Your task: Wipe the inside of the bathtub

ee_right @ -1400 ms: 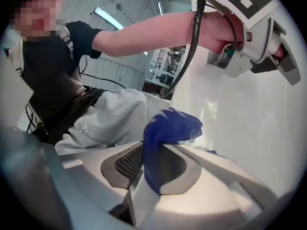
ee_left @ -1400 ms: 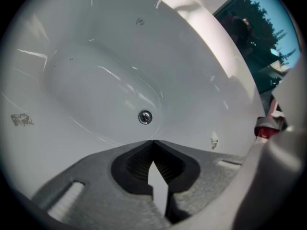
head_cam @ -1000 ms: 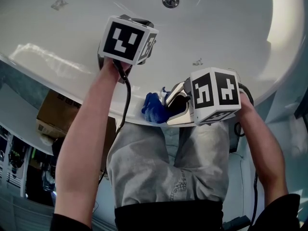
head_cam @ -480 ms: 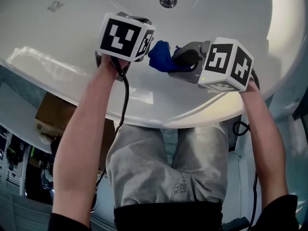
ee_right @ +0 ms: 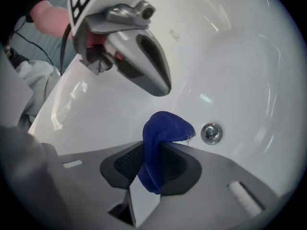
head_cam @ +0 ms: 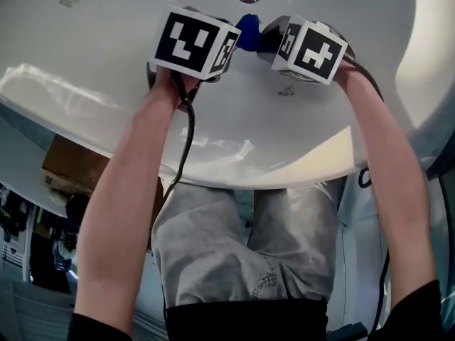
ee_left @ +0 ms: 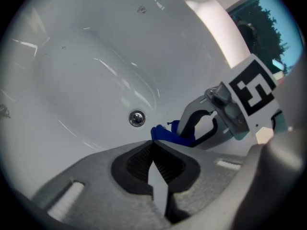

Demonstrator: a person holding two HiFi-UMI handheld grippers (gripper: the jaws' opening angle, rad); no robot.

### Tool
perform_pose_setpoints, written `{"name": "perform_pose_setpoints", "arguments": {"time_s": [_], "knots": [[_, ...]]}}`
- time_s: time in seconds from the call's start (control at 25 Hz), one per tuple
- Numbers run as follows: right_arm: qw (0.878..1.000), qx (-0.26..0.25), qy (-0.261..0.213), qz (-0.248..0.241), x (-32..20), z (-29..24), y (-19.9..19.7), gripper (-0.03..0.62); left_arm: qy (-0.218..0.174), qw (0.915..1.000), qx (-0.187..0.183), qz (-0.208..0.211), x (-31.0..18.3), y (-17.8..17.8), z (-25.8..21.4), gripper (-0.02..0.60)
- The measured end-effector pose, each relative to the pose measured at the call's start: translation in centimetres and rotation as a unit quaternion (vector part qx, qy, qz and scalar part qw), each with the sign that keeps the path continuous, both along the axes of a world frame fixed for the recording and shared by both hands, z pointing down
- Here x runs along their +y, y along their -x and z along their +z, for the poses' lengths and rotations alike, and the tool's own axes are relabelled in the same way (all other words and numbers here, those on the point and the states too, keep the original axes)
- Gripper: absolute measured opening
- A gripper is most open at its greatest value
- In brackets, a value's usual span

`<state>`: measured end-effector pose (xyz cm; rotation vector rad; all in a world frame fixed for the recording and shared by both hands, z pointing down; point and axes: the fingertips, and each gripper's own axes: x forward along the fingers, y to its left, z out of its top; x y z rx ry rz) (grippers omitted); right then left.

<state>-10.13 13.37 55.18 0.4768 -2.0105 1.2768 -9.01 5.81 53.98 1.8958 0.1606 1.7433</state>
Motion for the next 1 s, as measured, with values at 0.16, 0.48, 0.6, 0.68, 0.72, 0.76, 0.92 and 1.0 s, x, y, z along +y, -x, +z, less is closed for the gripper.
{"name": "perform_pose_setpoints", "arguments": {"time_s": [0.16, 0.48, 0.6, 0.68, 0.72, 0.76, 0.92, 1.0], "knots": [[0.999, 0.034, 0.011, 0.01, -1.7, 3.4, -0.4, 0.101, 0.003, 1.0, -0.003, -0.004, -0.3, 0.8, 0.3, 0.005], [0.993, 0.108, 0.022, -0.048, -1.1, 8.4, -0.4, 0.103, 0.003, 0.9977, -0.009, -0.067, -2.7, 2.7, 2.1, 0.005], [0.989, 0.116, 0.015, -0.085, 0.1, 9.2, 0.7, 0.103, 0.002, 0.9976, -0.011, -0.069, -3.0, 3.5, 2.1, 0.005], [0.985, 0.128, 0.0, -0.119, 0.7, 9.5, 0.9, 0.103, 0.004, 0.9973, -0.011, -0.072, -3.1, 3.8, 2.2, 0.005], [0.983, 0.132, -0.002, -0.126, 0.9, 9.5, 0.9, 0.103, 0.005, 0.9971, -0.011, -0.075, -3.2, 3.9, 2.2, 0.005], [0.983, 0.135, -0.001, -0.128, 1.0, 9.5, 0.9, 0.103, 0.007, 0.9969, -0.011, -0.078, -3.1, 4.0, 2.1, 0.005], [0.983, 0.123, 0.018, -0.134, 1.5, 9.0, 1.3, 0.103, 0.009, 0.9969, -0.008, -0.077, -3.1, 4.0, 1.8, 0.005], [0.984, 0.102, 0.03, -0.142, 2.0, 8.4, 1.9, 0.101, 0.008, 0.9969, -0.007, -0.077, -3.1, 3.9, 1.7, 0.005]]}}
